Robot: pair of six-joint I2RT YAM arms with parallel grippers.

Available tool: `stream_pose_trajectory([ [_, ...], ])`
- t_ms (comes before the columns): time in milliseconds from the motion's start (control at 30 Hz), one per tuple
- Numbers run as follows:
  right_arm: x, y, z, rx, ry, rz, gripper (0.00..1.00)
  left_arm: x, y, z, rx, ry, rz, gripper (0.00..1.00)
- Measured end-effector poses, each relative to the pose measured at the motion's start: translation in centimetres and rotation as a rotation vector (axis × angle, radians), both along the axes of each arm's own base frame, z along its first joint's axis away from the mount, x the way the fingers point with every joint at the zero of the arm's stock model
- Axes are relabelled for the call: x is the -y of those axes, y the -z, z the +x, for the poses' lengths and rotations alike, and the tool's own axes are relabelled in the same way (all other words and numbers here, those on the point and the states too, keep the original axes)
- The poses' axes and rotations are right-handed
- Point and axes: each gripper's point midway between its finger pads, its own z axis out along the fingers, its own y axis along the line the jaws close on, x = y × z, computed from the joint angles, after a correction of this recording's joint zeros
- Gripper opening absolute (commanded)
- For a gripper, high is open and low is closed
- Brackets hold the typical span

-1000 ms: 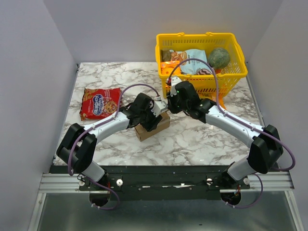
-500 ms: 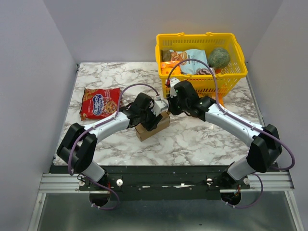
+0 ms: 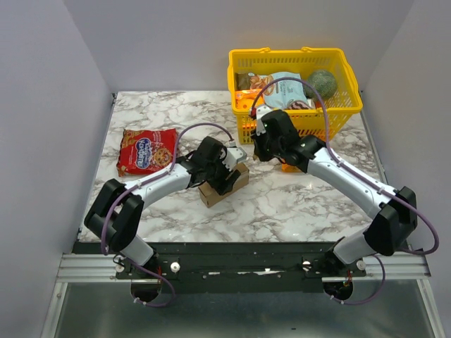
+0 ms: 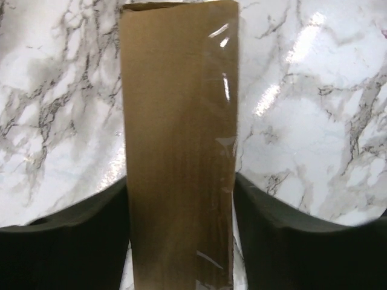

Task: Unpack the express box

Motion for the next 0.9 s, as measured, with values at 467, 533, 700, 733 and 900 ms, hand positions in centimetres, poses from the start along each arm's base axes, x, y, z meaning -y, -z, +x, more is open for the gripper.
stream_pose_trajectory([
  [467,4.2,-12.3,2.9,0.324,0.064,0.053,0.0,1.6,-8.8,-0.1,0.04,0.091,-0.212,0.99],
  [533,3.9,-14.1,2.8,0.362,0.03,0.065,0.0,0.5,-10.3,0.8,0.063,0.066,-0.247,0.96],
  [700,0.9,-18.8,0.1,0.425,-0.199,0.168,0.01,-4.0,-9.6,3.5,-0.022,-0.07,-0.302,0.86],
  [733,-0.2,-19.5,-0.9,0.437,-0.256,0.189,0.0,-4.7,-8.6,3.7,-0.06,-0.091,-0.305,0.86],
  [900,-6.4,-19.0,-7.8,0.425,-0.546,0.245,0.0,-4.5,-4.1,1.2,-0.266,-0.085,-0.326,0.85],
])
